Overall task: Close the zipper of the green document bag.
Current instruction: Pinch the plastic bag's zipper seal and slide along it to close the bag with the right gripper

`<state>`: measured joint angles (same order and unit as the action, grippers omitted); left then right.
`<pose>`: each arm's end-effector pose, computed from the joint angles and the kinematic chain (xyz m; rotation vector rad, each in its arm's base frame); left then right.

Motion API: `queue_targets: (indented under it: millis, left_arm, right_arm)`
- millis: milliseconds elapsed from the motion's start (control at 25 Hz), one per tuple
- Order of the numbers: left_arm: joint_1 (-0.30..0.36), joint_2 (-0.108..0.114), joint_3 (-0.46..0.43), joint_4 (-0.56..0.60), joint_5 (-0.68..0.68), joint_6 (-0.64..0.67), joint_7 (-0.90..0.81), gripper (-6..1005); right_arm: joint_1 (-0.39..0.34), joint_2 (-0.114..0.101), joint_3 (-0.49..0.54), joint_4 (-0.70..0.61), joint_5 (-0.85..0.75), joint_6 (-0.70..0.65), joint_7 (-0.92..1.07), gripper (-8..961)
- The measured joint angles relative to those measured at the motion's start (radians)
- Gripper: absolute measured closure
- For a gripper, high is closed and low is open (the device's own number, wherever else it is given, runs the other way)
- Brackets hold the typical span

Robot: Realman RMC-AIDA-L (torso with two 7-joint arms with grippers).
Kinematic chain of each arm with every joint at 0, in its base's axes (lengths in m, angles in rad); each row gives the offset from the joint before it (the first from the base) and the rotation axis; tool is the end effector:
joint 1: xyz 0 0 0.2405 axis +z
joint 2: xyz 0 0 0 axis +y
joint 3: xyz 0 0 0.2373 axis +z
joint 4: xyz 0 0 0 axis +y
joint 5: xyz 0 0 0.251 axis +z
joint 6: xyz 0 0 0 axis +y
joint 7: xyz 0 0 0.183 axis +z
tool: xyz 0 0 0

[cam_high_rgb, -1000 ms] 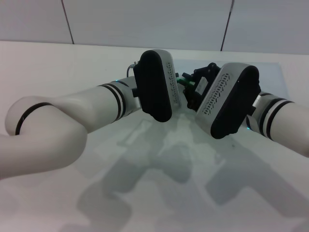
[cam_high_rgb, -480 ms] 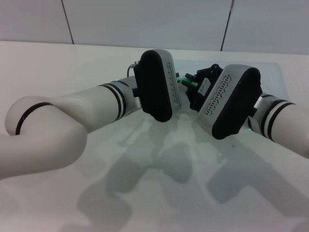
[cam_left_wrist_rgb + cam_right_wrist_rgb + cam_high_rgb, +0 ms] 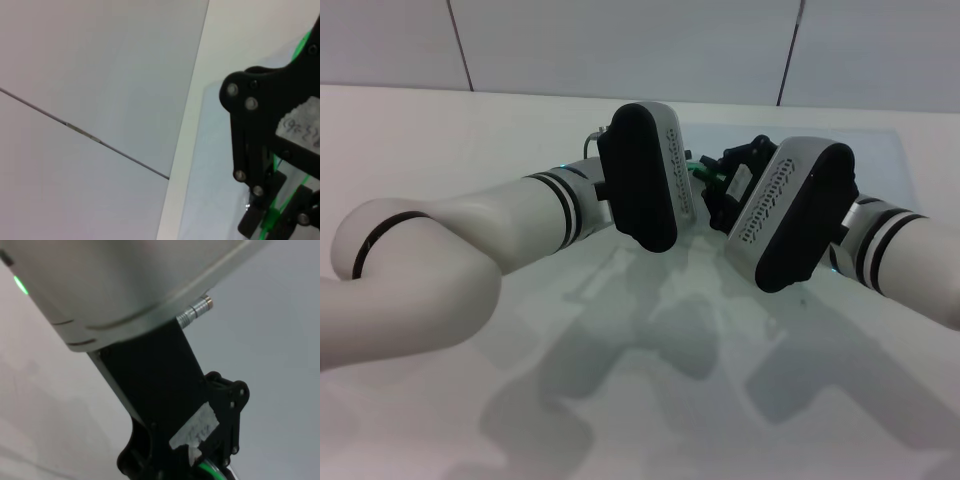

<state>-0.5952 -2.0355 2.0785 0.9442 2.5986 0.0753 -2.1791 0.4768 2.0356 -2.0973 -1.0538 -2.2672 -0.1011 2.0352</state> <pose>-0.1398 0.4537 -0.1392 -2.2392 0.4449 0.1410 0.1438 0.4269 -0.1439 -2.3110 -0.1810 0.0186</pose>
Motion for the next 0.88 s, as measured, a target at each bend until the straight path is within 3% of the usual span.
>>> queue_targets:
  millis: [680,880]
  left_arm:
    - [0.008,0.0,0.001,0.001,0.0,0.0,0.001,945]
    - [0.041,0.002,-0.02,0.021,0.002,0.0,0.013,945]
  right_arm:
    - [-0.003,0.0,0.008,0.026,0.001,0.024,0.0,861]
    - [-0.01,0.0,0.022,0.036,0.002,0.025,0.0,847]
